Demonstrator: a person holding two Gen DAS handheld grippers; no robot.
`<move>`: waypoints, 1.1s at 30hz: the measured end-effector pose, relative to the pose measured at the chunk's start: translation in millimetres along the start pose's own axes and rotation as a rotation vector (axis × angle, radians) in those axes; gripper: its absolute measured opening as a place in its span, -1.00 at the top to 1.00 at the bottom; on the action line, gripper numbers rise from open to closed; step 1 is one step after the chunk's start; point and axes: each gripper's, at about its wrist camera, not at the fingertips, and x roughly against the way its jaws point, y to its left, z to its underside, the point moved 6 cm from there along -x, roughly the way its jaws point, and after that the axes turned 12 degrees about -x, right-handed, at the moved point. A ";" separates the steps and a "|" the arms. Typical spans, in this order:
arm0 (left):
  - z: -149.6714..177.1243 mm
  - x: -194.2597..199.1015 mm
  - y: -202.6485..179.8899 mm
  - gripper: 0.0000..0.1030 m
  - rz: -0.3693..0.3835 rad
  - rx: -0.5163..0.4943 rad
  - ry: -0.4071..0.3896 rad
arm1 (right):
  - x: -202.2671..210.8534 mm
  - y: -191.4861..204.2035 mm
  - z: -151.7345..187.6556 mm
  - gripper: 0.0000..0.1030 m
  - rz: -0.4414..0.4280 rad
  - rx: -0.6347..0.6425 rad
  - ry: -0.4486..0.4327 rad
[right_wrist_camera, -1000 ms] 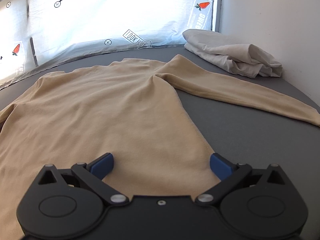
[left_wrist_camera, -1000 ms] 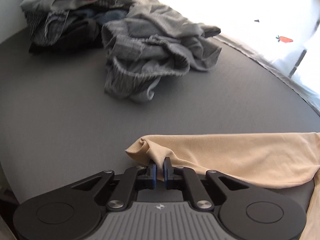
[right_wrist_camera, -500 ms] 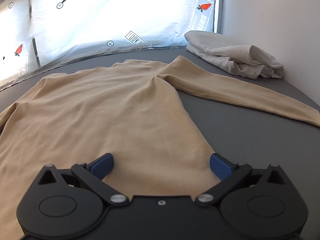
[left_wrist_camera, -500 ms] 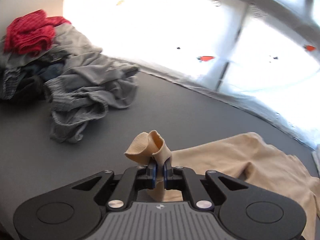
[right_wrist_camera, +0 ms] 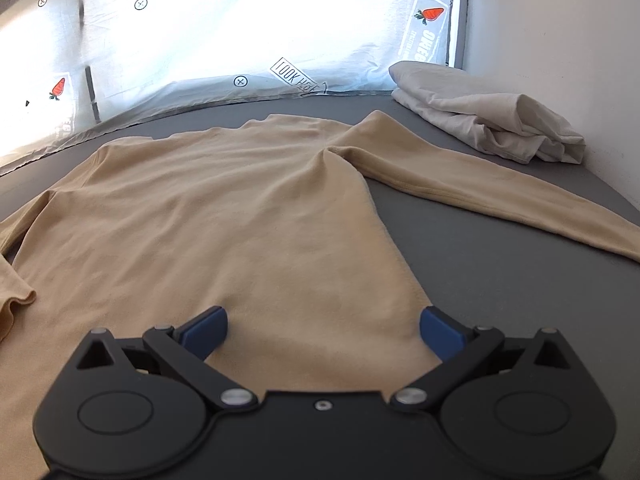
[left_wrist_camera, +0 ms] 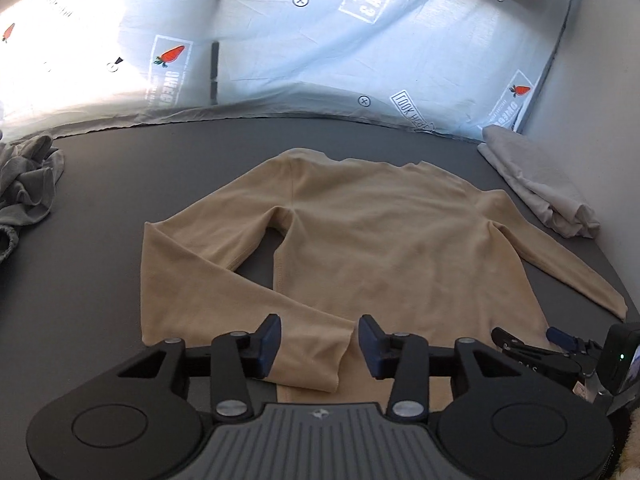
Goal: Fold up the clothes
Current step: 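Carry the sleeve across the shirt body with the left tool and release, then move the right tool to the other sleeve cuff and close on it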
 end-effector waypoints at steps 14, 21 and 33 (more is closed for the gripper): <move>63.3 -23.1 40.1 0.03 -0.187 0.179 0.320 | 29.8 65.1 -23.0 0.19 -0.425 -0.036 0.209; 82.6 -32.5 32.2 0.01 -0.171 0.146 0.371 | -0.6 101.9 6.3 0.50 -0.651 -0.473 0.571; 90.1 -36.2 27.5 -0.16 -0.145 0.122 0.370 | -17.9 138.8 36.7 0.29 -0.649 -0.623 0.676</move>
